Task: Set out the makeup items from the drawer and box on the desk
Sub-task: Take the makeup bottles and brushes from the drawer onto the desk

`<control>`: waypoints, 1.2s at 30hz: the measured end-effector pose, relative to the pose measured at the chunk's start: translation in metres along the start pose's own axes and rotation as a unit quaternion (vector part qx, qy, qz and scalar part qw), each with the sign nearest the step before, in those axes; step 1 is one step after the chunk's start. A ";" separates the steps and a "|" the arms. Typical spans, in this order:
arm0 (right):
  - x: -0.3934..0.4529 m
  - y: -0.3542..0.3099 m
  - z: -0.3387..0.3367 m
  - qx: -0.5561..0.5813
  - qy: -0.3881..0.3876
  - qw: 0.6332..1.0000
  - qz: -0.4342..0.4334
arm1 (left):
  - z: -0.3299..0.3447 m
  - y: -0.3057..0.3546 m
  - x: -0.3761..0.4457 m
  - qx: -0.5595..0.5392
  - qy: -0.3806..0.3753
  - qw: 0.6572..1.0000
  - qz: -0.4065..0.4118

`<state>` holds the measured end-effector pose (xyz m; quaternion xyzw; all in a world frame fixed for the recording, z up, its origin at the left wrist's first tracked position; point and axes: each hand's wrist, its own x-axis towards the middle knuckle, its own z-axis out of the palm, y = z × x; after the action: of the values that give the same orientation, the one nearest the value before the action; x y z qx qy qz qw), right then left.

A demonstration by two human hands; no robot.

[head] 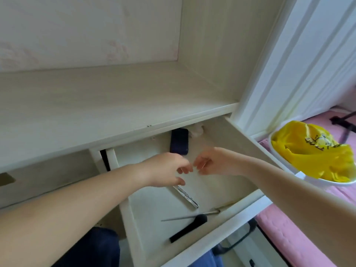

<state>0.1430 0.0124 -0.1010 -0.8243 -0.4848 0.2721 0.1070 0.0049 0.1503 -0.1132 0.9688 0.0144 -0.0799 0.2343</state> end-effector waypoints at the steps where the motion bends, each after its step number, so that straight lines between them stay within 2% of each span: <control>1: -0.001 0.004 0.006 -0.038 -0.028 0.999 0.003 | 0.008 -0.002 0.007 0.052 -0.028 0.998 0.001; 5: 0.001 0.009 0.027 -0.160 -0.127 0.979 -0.019 | 0.033 -0.017 0.027 0.155 -0.085 0.984 -0.007; 8: 0.010 0.014 0.039 -0.246 -0.207 0.946 -0.049 | 0.043 -0.021 0.041 0.203 -0.112 0.973 0.006; 12: 0.027 0.022 0.055 -0.303 -0.288 0.906 -0.064 | 0.053 -0.027 0.052 0.245 -0.135 0.960 0.027; 16: 0.035 0.025 0.066 -0.313 -0.295 0.898 -0.092 | 0.061 -0.039 0.055 0.339 -0.162 0.925 0.062; 18: 0.036 0.024 0.068 -0.321 -0.285 0.896 -0.114 | 0.063 -0.039 0.055 0.365 -0.181 0.912 0.047; 21: 0.038 0.025 0.073 -0.354 -0.262 0.887 -0.135 | 0.060 -0.039 0.056 0.385 -0.214 0.897 -0.014; 27: 0.041 0.023 0.081 -0.441 -0.239 0.846 -0.178 | 0.047 -0.048 0.046 0.353 -0.274 0.886 -0.123; 32: 0.039 0.021 0.076 -0.409 -0.200 0.872 -0.181 | 0.036 -0.056 0.039 0.302 -0.249 0.909 -0.145; 34: 0.034 0.023 0.064 -0.335 -0.186 0.911 -0.154 | 0.026 -0.059 0.034 0.262 -0.215 0.928 -0.153; 36: 0.029 0.024 0.049 -0.198 -0.178 0.960 -0.091 | 0.011 -0.057 0.028 0.193 -0.178 0.951 -0.162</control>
<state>0.1447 0.0203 -0.1622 -0.7197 -0.6128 0.3024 -0.1224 0.0268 0.1956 -0.1535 0.9502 0.1140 -0.2890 0.0259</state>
